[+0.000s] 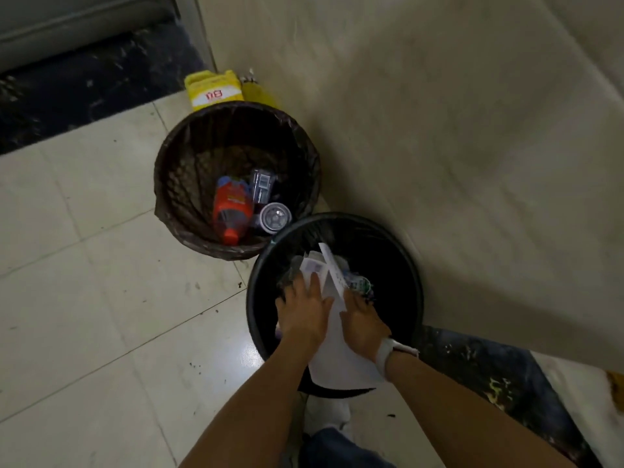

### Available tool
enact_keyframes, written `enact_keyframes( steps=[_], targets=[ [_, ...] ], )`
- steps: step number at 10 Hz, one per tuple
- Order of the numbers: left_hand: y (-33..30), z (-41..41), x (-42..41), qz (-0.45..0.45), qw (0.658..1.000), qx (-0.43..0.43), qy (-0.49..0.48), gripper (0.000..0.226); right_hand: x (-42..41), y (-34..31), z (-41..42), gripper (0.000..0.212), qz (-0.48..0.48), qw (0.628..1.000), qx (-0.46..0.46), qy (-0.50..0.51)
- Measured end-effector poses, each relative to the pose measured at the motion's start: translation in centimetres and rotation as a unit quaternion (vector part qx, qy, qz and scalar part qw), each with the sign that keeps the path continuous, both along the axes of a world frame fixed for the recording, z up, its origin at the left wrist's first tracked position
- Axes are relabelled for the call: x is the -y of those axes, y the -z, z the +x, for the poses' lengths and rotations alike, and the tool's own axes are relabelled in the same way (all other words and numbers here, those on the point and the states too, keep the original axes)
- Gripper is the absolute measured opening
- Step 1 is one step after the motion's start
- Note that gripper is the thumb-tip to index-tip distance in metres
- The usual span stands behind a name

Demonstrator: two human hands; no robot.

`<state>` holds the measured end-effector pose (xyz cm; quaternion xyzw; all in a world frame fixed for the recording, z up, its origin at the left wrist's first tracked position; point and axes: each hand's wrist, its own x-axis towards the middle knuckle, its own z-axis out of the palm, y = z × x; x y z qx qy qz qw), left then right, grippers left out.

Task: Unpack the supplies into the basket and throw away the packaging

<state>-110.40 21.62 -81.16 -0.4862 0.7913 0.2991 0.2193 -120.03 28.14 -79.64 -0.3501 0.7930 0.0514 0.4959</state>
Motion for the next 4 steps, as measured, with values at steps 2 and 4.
enact_keyframes(
  steps=[2, 4],
  targets=[
    [-6.3, 2.0, 1.1, -0.027, 0.999, -0.023, 0.012, 0.054, 0.7, -6.3, 0.1, 0.049, -0.103, 0.994, -0.029, 0.006],
    [-20.9, 4.7, 2.8, -0.070, 0.991, -0.101, -0.043, 0.041, 1.8, -20.1, 2.3, 0.027, -0.213, 0.968, 0.016, 0.131]
  ],
)
